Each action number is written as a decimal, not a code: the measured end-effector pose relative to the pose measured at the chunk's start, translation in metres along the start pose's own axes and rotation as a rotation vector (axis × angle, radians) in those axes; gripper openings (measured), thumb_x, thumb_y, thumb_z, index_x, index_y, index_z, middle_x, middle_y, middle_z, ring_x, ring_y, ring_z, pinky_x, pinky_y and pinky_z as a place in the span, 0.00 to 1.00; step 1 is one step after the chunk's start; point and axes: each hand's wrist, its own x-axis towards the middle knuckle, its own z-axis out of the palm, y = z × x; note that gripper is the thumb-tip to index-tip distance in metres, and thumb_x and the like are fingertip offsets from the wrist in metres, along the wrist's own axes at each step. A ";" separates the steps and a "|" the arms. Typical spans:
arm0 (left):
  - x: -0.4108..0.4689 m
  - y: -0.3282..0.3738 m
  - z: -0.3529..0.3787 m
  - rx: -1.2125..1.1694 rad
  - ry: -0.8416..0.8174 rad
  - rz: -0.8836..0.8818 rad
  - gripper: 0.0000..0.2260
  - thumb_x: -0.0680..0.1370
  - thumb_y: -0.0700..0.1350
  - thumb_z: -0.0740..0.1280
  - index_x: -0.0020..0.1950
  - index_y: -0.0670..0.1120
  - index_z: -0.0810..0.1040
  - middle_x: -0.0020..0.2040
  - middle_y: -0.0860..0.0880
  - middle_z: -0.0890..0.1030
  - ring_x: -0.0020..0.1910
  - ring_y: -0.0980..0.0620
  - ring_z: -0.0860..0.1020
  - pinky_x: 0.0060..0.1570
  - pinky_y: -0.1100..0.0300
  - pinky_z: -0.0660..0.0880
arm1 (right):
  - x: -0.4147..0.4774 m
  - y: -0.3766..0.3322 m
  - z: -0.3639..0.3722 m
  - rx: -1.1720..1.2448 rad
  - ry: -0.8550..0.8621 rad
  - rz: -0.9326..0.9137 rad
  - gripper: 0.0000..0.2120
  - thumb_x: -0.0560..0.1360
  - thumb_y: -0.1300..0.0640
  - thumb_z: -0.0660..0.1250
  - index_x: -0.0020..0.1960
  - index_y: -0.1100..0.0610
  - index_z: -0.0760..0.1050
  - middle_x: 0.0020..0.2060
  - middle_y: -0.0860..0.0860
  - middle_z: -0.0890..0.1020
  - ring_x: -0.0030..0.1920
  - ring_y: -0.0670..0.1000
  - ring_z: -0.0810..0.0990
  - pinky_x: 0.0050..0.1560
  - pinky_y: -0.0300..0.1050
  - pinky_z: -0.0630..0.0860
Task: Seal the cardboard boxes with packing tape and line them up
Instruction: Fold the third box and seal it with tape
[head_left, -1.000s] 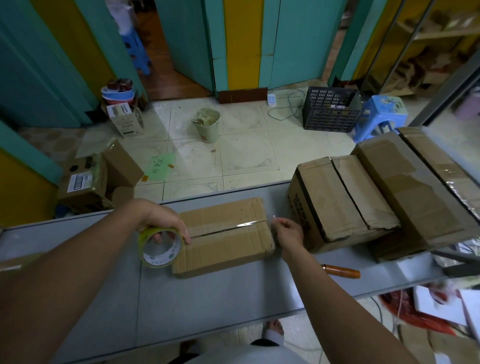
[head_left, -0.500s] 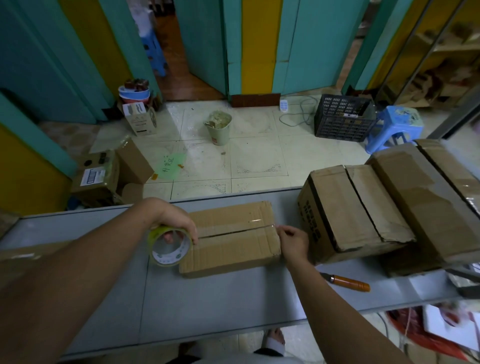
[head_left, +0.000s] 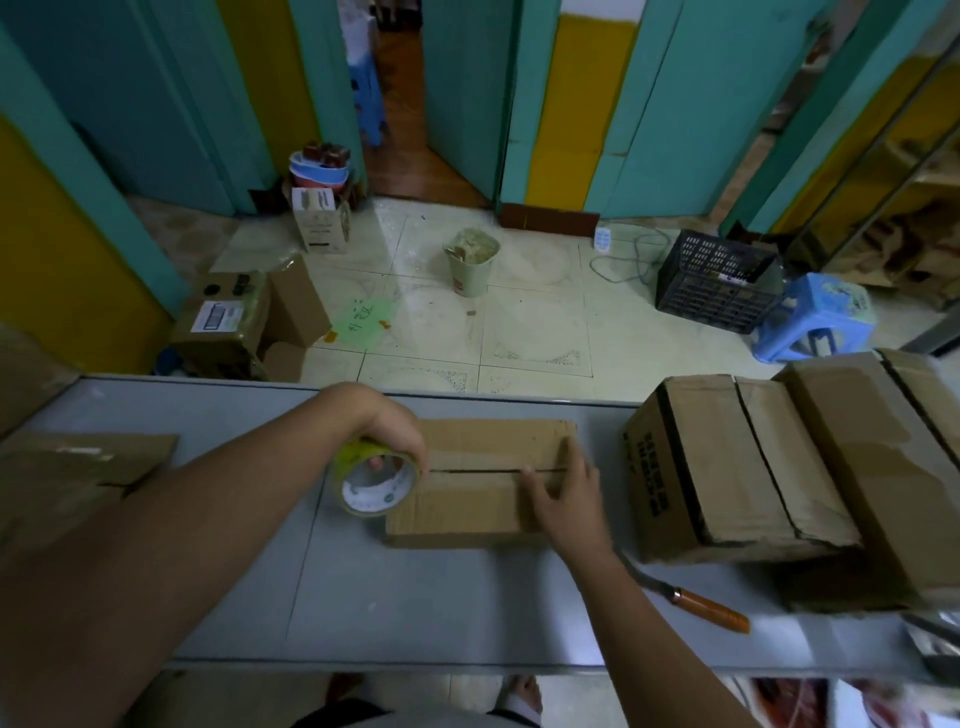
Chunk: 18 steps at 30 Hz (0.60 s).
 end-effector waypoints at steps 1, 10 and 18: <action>-0.007 0.001 0.000 0.026 0.028 0.042 0.21 0.76 0.60 0.74 0.63 0.49 0.85 0.63 0.47 0.82 0.58 0.45 0.82 0.54 0.50 0.82 | -0.001 -0.001 0.002 -0.037 0.005 0.011 0.42 0.79 0.33 0.65 0.84 0.42 0.46 0.81 0.50 0.59 0.76 0.58 0.68 0.67 0.65 0.74; -0.048 -0.034 0.005 -0.025 0.303 0.426 0.25 0.77 0.71 0.67 0.42 0.49 0.80 0.43 0.53 0.78 0.43 0.53 0.76 0.47 0.57 0.72 | -0.005 0.005 0.005 -0.242 0.036 -0.024 0.41 0.79 0.26 0.53 0.83 0.39 0.40 0.82 0.53 0.58 0.78 0.61 0.65 0.71 0.68 0.70; -0.044 -0.060 0.032 -0.415 0.306 0.727 0.15 0.77 0.61 0.73 0.38 0.52 0.82 0.35 0.52 0.79 0.36 0.54 0.77 0.40 0.59 0.72 | -0.003 0.007 0.007 -0.314 0.042 -0.017 0.40 0.78 0.23 0.47 0.82 0.37 0.37 0.81 0.54 0.60 0.77 0.62 0.67 0.70 0.71 0.70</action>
